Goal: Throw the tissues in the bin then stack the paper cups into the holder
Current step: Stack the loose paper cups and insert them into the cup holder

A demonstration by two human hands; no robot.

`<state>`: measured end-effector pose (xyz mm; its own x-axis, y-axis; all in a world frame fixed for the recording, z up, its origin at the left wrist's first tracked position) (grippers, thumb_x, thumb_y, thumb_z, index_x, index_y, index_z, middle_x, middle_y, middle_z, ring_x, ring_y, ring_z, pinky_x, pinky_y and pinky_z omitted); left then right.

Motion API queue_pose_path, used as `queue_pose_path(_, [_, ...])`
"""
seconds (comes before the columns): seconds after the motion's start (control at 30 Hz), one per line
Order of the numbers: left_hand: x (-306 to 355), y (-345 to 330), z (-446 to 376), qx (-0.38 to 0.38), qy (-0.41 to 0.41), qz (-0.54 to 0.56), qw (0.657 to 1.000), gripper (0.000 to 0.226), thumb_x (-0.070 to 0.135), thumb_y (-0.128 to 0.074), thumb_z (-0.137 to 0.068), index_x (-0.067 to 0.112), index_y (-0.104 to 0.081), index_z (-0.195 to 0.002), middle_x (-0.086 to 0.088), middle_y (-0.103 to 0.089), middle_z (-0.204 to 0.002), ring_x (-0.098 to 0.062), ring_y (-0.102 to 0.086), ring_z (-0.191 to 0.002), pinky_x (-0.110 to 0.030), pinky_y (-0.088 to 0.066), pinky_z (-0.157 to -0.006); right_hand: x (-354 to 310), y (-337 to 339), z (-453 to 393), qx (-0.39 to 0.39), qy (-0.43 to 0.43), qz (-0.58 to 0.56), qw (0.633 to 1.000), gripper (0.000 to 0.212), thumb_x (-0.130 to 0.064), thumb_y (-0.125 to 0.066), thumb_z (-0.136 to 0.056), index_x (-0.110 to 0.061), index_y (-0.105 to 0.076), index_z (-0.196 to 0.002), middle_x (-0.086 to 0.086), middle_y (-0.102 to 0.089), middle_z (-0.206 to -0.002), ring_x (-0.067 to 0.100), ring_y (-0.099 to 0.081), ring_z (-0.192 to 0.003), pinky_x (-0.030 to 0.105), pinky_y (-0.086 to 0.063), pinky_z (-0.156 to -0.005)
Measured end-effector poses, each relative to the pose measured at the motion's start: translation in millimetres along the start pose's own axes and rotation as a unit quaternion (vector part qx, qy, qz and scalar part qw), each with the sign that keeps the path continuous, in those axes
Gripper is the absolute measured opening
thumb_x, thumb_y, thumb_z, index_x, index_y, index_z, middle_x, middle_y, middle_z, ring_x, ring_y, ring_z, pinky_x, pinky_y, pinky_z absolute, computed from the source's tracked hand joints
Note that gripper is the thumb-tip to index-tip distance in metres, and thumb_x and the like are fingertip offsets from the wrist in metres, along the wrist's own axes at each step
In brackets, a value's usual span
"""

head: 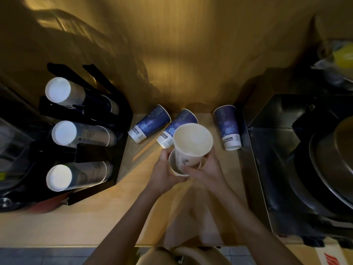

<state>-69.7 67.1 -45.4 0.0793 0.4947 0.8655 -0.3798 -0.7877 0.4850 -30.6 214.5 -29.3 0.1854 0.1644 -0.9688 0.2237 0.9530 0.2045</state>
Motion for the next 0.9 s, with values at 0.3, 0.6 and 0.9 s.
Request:
queue_pose_path(0.3, [2.3, -1.4, -0.1, 0.009, -0.003, -0.009, 1.000, 0.080, 0.027, -0.089, -0.049, 0.025, -0.035, -0.109, 0.008, -0.050, -0.110, -0.014, -0.055, -0.102, -0.022, -0.043, -0.074, -0.8, -2.9, 13.8, -0.041, -0.006, 0.124, 0.991, 0.111, -0.051, -0.079, -0.052, -0.041, -0.012, -0.139, -0.011, -0.037, -0.137, 0.006, -0.038, -0.123, 0.028, -0.040, -0.097])
queue_pose_path(0.6, [21.2, -5.5, -13.5, 0.000, 0.018, -0.123, 0.992, 0.091, 0.039, -0.085, -0.050, 0.025, -0.032, -0.123, 0.001, -0.053, -0.121, -0.017, -0.050, -0.108, -0.028, -0.044, -0.075, -6.0, 9.6, 4.8, -0.023, 0.002, 0.199, 0.980, 0.090, -0.060, -0.073, -0.054, -0.032, -0.034, -0.130, -0.007, -0.051, -0.126, 0.013, -0.049, -0.112, 0.029, -0.045, -0.087])
queue_pose_path(0.9, [67.1, -66.8, -13.3, -0.083, -0.058, -0.107, 0.989, 0.110, 0.043, -0.079, -0.057, 0.020, -0.013, -0.142, -0.004, -0.032, -0.149, -0.021, -0.037, -0.131, -0.036, -0.036, -0.103, 2.7, 73.9, 29.3, 0.070, -0.029, 0.189, 0.979, 0.103, -0.038, -0.083, -0.060, -0.022, -0.022, -0.141, 0.006, -0.043, -0.139, 0.021, -0.043, -0.125, 0.042, -0.040, -0.104])
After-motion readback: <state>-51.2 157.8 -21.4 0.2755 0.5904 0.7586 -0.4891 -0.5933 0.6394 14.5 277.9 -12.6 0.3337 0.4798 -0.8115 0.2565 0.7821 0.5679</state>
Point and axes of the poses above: each hand's wrist, its own z-axis away from the middle knuckle, its own y-axis out of the back of the hand, x = y × z, the point moved 2 cm from there along -z, towards the middle knuckle
